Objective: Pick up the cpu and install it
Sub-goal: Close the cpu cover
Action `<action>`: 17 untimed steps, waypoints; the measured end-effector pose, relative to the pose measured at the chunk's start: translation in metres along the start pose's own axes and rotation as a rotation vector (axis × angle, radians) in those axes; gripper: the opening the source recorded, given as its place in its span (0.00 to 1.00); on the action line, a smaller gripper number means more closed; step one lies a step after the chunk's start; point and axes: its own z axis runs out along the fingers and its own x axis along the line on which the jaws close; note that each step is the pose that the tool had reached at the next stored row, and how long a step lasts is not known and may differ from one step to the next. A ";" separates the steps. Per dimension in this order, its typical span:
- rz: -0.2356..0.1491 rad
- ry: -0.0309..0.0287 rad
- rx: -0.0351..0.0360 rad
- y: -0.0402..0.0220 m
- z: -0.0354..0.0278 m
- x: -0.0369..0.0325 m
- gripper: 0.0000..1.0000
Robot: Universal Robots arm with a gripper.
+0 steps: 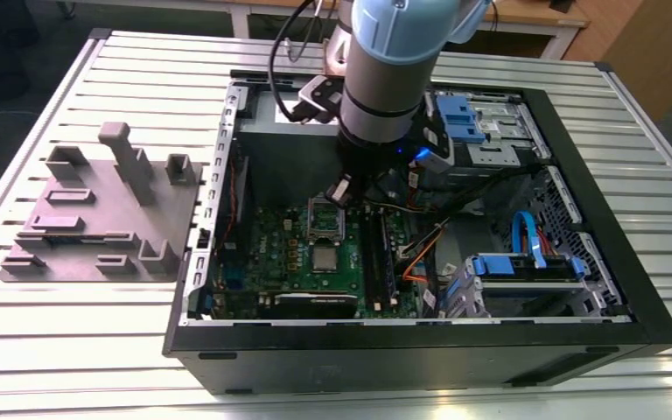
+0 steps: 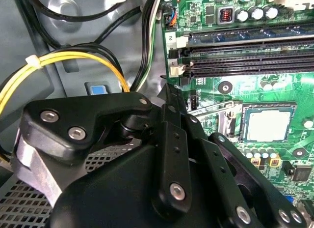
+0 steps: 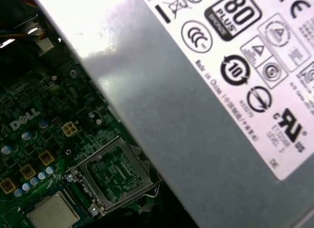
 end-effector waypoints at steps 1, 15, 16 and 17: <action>0.000 0.0002 0.0000 0.0003 0.0000 0.0002 0.10; 0.002 0.0213 0.0006 0.0014 -0.0059 0.0000 0.10; 0.002 0.0233 0.0014 0.0015 -0.0070 -0.0002 0.10; 0.002 0.0252 0.0021 0.0016 -0.0079 -0.0003 0.10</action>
